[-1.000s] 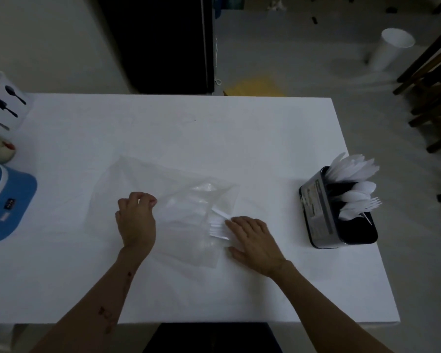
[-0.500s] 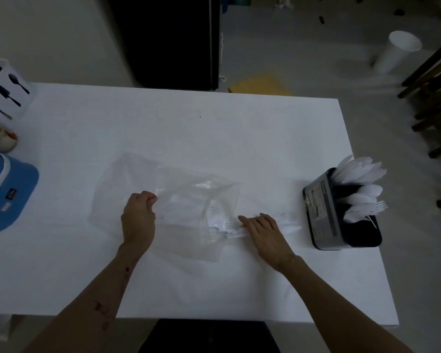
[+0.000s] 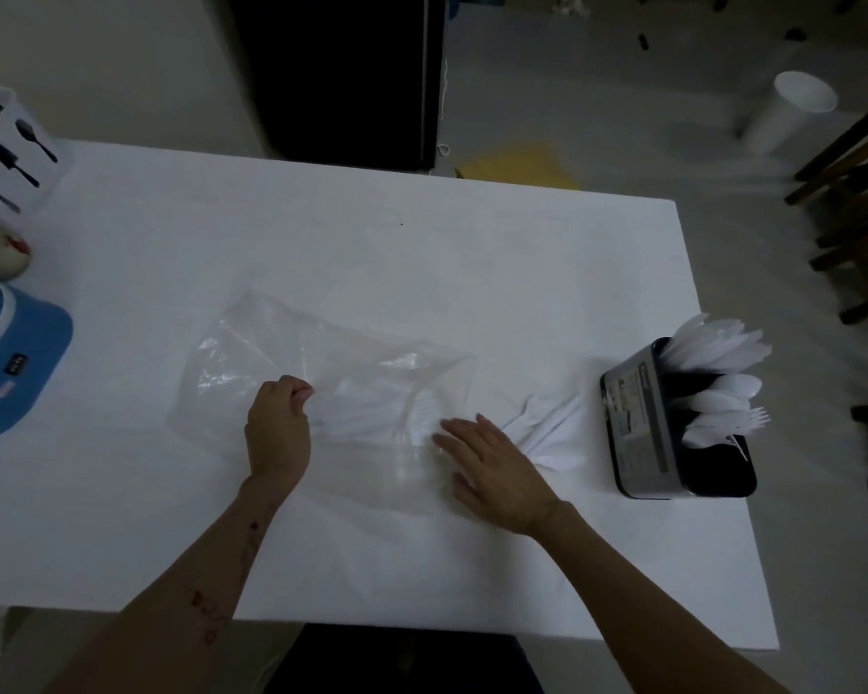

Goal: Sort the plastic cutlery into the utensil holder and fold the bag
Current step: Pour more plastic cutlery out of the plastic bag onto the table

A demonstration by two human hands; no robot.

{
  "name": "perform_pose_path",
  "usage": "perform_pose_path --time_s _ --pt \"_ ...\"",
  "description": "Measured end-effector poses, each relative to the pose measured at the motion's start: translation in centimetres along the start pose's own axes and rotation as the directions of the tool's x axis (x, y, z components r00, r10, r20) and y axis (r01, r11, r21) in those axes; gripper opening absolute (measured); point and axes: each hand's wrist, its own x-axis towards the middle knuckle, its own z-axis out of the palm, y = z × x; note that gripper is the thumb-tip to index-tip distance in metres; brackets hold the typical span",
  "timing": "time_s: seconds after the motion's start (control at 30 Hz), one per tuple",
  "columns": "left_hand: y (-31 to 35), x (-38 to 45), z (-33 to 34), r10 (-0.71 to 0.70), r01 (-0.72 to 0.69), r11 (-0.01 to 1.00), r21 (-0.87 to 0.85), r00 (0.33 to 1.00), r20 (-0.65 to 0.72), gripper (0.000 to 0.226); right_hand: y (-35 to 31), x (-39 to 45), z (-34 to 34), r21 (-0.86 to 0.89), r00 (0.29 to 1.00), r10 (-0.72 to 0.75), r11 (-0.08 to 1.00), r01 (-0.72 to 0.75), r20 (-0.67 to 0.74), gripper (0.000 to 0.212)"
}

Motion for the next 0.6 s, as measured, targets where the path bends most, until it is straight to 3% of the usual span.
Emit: perform_pose_path --time_s 0.2,0.37,0.5,0.6 --pt "-0.2 0.1 0.2 -0.034 0.034 0.999 -0.005 0.999 -0.008 0.014 -1.1 6.3 1.8 -0.139 0.994 0.031 0.990 -0.016 0.107 0.063" --pt "-0.4 0.2 0.4 -0.041 0.041 0.999 -0.030 0.999 -0.001 0.014 -1.5 5.2 1.3 -0.128 1.000 0.010 0.992 -0.012 -0.020 0.068" --pt "-0.6 0.4 0.3 -0.044 0.045 0.998 -0.054 0.999 0.013 0.013 -1.6 4.3 2.2 -0.272 0.993 -0.050 0.962 0.020 -0.105 0.043" --pt "-0.5 0.4 0.1 -0.026 0.027 0.999 -0.044 1.000 0.015 0.012 -1.9 4.8 2.4 -0.310 0.997 -0.025 0.951 0.003 -0.066 0.043"
